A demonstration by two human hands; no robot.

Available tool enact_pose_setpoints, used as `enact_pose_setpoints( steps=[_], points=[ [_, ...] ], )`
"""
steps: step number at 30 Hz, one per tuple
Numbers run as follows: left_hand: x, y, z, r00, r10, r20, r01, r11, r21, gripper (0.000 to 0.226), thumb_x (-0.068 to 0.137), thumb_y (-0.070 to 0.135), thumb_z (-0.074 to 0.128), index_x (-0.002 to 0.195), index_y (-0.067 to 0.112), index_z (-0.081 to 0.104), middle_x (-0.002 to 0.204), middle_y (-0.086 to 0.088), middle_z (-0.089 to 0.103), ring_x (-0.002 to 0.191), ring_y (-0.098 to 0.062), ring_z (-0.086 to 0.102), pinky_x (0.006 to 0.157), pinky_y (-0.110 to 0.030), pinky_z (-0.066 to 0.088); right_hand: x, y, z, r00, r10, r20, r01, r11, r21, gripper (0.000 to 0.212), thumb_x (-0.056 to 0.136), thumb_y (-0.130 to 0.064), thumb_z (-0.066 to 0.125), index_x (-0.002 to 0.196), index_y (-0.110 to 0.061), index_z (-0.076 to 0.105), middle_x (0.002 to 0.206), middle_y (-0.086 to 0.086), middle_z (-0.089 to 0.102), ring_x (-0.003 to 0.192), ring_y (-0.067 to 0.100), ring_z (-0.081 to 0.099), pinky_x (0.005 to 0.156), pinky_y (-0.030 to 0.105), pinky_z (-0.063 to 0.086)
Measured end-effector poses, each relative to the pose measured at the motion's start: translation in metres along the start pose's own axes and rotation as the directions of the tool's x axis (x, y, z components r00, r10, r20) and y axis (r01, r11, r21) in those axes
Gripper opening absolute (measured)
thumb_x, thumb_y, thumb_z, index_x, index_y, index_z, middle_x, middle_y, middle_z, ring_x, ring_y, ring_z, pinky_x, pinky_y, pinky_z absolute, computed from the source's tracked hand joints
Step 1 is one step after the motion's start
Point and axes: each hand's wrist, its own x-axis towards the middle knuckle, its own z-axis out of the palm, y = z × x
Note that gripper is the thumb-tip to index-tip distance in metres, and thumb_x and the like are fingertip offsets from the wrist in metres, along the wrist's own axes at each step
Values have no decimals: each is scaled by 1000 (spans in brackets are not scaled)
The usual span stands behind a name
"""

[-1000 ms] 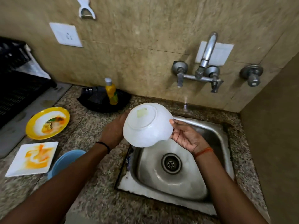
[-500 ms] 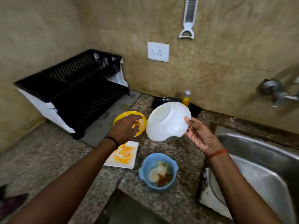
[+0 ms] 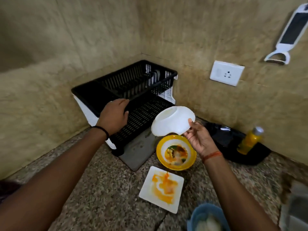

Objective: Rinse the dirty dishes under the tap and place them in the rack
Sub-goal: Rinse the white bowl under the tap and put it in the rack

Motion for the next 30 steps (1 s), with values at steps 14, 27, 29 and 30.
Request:
enact_pose_setpoints(
  steps=[14,27,29,30],
  points=[
    [39,-37,14,993,-55,107,61,996,-58,54,97,15,49,147,26,35,154,14,28,130,-16,49,98,-28,45,193,62,18,990,74,-120,-71,997,27,17,100,-9,43,113,-10,55,98,5,73,87,19,71,67,39,60],
    [38,-43,12,995,-39,92,51,989,-138,56,97,22,50,148,32,31,154,20,24,132,-12,46,104,-29,43,275,97,28,964,152,-218,-175,980,-93,12,99,-10,45,104,-15,55,103,8,61,92,24,58,101,49,39],
    [37,-44,12,996,-34,89,46,989,-143,56,97,23,49,149,33,29,154,21,23,131,-11,47,104,-28,44,283,99,30,959,144,-243,-178,977,-121,20,99,-12,45,118,-14,52,104,8,61,92,25,59,103,52,39],
    [37,-45,12,995,-33,94,46,988,-144,56,98,24,49,149,33,29,154,22,22,130,-10,48,103,-28,44,286,100,32,952,138,-272,-183,972,-147,28,99,-12,45,128,-13,49,107,8,61,93,26,59,101,53,41]
  ],
)
